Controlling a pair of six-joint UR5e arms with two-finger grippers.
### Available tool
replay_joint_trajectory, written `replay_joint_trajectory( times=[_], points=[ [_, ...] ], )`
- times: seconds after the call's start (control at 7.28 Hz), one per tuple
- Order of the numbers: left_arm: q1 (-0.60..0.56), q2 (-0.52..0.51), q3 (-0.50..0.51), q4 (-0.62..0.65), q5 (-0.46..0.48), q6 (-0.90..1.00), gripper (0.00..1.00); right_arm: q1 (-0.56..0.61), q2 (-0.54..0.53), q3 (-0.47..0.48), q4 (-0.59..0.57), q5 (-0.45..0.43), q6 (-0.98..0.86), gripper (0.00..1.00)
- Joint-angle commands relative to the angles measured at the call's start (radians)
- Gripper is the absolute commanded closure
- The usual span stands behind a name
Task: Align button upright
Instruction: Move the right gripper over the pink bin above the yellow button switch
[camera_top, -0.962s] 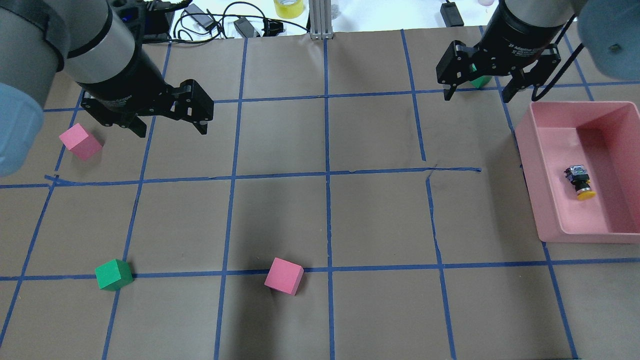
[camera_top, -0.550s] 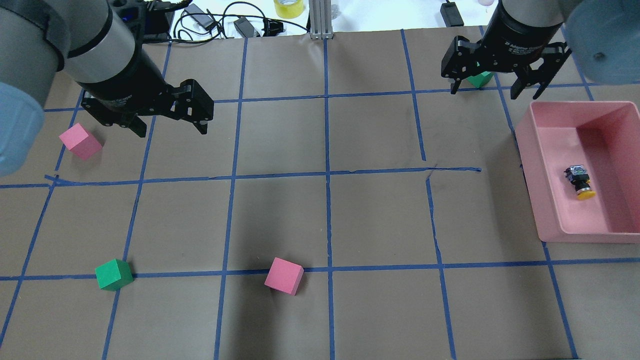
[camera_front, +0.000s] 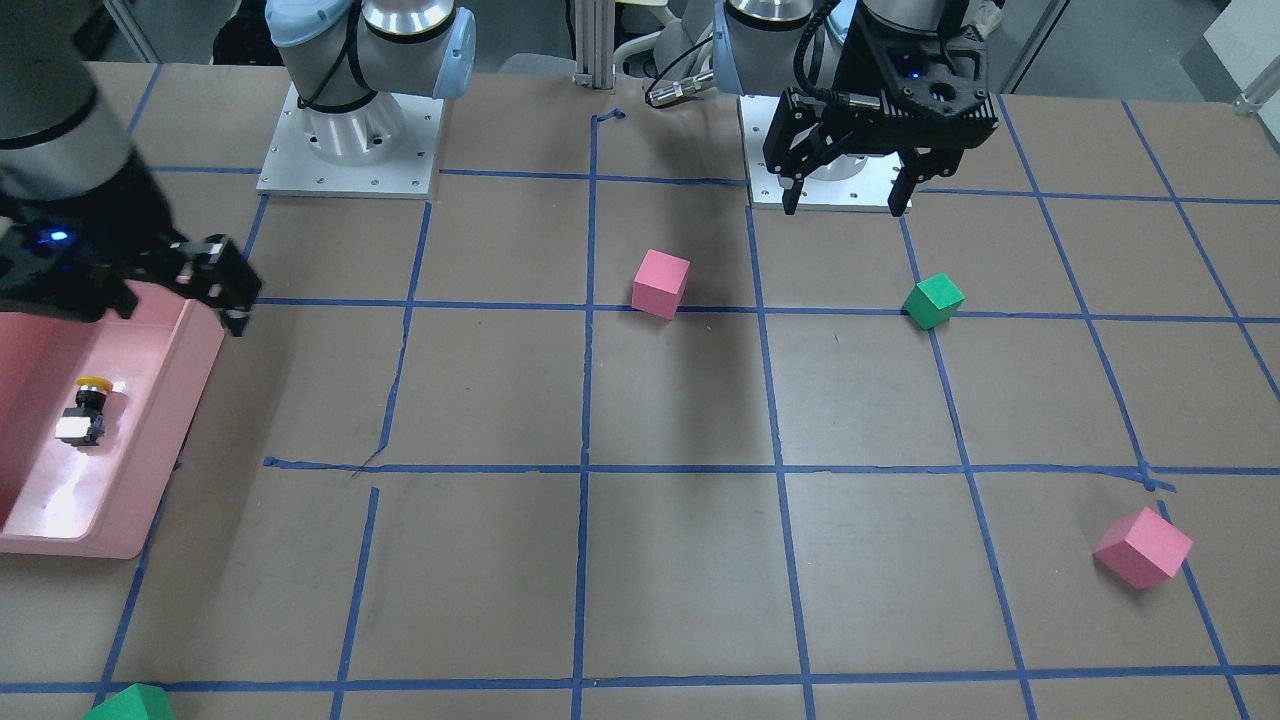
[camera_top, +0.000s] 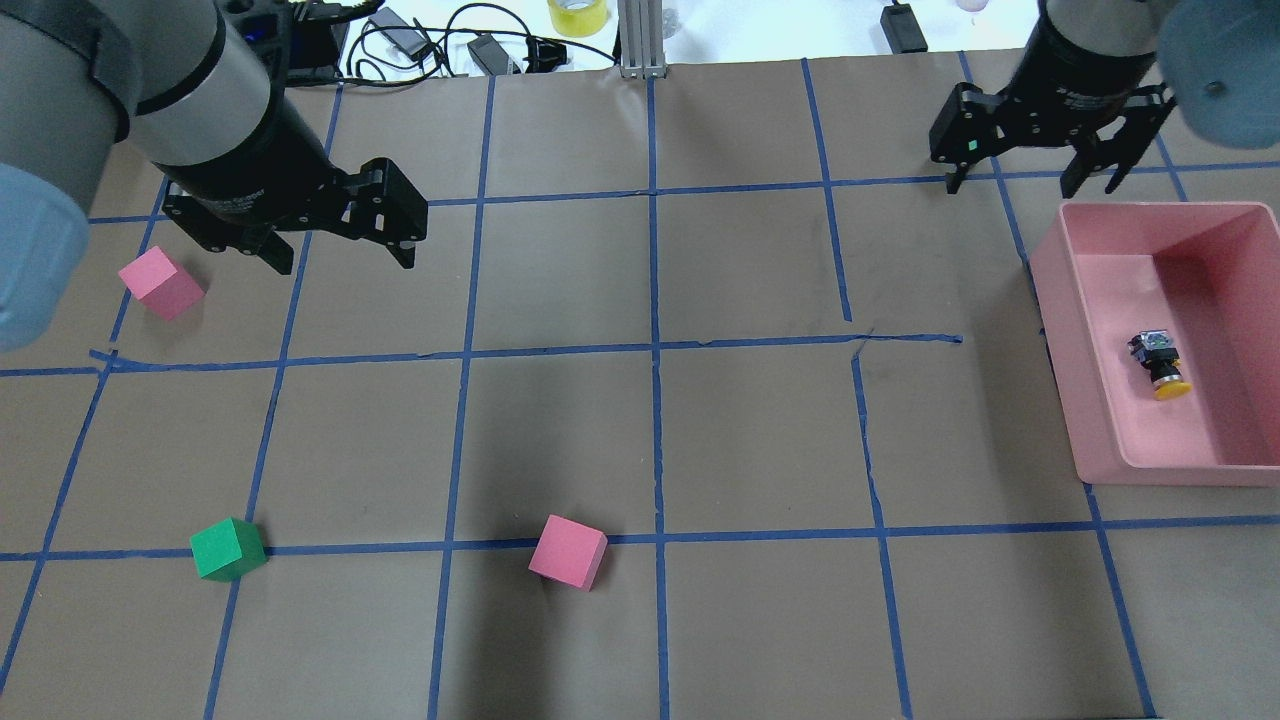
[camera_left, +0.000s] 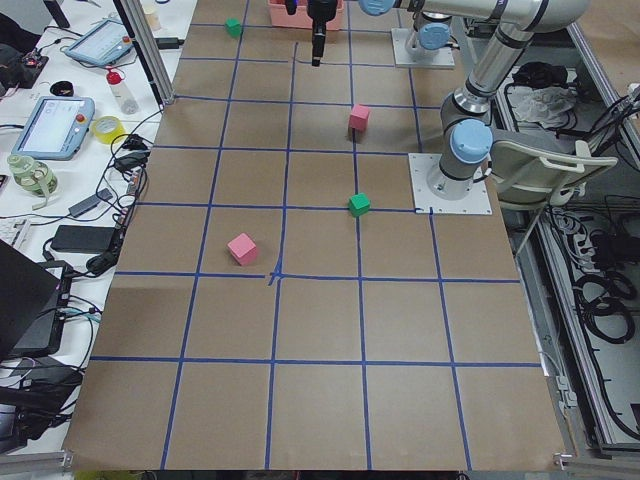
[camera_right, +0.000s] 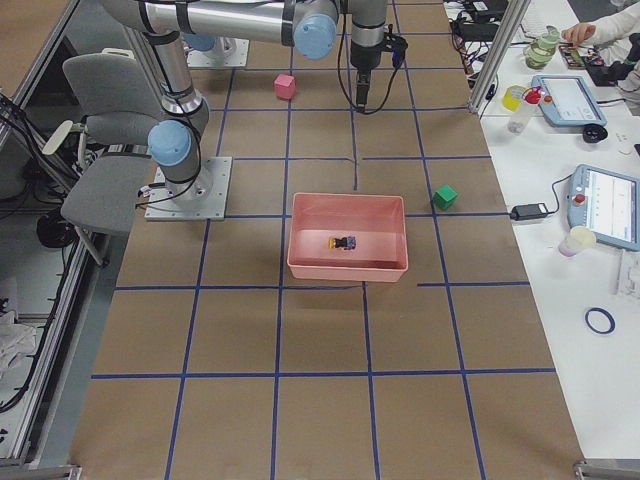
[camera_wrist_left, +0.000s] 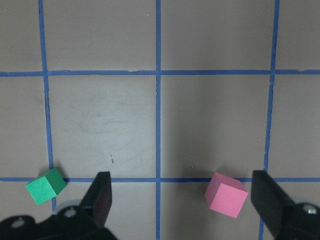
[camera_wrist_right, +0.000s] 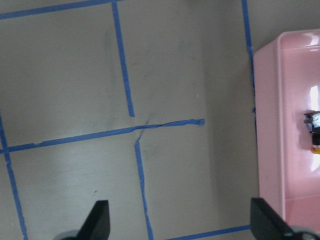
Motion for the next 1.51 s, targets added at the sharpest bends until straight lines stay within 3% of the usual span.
replay_joint_trajectory(
  times=[0.0, 0.14, 0.55, 0.82, 1.37],
  points=[
    [0.0, 0.0, 0.0, 0.0, 0.0, 0.0, 0.0, -0.207, 0.025, 0.024, -0.046, 0.002, -0.131, 0.0],
    [0.0, 0.0, 0.0, 0.0, 0.0, 0.0, 0.0, -0.264, 0.047, 0.053, -0.073, 0.005, -0.213, 0.0],
    [0.0, 0.0, 0.0, 0.0, 0.0, 0.0, 0.0, -0.41, 0.149, 0.228, -0.406, 0.015, -0.431, 0.0],
    [0.0, 0.0, 0.0, 0.0, 0.0, 0.0, 0.0, -0.481, 0.169, 0.323, -0.49, 0.081, -0.54, 0.01],
    [0.0, 0.0, 0.0, 0.0, 0.0, 0.0, 0.0, -0.481, 0.214, 0.336, -0.551, 0.072, -0.571, 0.0]
  ],
)
